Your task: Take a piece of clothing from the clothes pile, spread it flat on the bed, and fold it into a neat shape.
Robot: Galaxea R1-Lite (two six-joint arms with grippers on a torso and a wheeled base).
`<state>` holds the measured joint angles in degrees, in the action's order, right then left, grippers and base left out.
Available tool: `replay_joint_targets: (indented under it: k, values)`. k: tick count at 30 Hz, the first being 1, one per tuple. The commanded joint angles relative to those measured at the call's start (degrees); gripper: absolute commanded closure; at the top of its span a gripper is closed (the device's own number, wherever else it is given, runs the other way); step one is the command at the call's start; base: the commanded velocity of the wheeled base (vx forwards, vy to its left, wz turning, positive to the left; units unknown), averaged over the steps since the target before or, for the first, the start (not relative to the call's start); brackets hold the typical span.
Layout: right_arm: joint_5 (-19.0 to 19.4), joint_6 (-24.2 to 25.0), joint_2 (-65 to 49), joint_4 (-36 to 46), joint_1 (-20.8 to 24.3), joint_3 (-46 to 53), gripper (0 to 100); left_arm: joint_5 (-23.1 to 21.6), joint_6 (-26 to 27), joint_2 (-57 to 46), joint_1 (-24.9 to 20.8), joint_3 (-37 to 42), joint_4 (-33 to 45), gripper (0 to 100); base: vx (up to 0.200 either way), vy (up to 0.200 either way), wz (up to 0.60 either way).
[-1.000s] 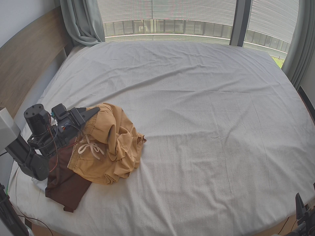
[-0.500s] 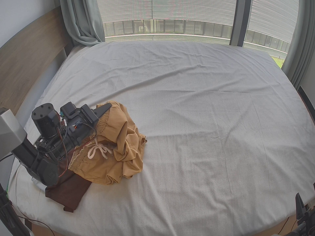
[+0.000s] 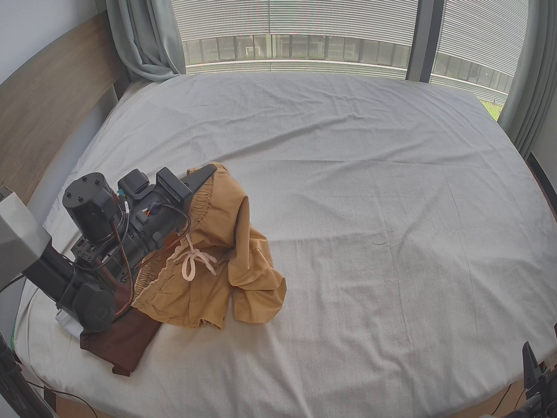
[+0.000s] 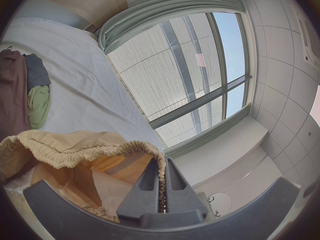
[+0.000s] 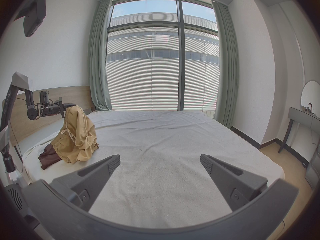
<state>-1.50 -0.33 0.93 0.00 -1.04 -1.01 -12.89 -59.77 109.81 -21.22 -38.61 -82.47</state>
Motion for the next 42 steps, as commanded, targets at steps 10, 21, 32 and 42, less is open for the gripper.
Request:
replay_joint_targets:
  k: [10,21,32,42]
  values:
    - [0.01,-0.02,-0.84,0.0,0.07,0.75,0,3.83,-3.42,-4.08,-6.64,-4.63,4.86,100,0.0,0.0,0.0]
    - [0.01,-0.02,-0.84,0.0,0.16,0.75,0,4.98,-6.76,-4.34,-11.74,-7.53,7.94,100,0.0,0.0,0.0]
    - [0.01,-0.02,-0.75,0.0,0.07,0.75,0,5.15,-11.16,-4.78,-17.18,-13.07,12.68,100,0.0,0.0,0.0]
    - [0.01,-0.02,-0.84,0.0,0.07,0.75,0,5.06,-11.33,-3.29,-21.84,-18.7,17.08,100,0.0,0.0,0.0]
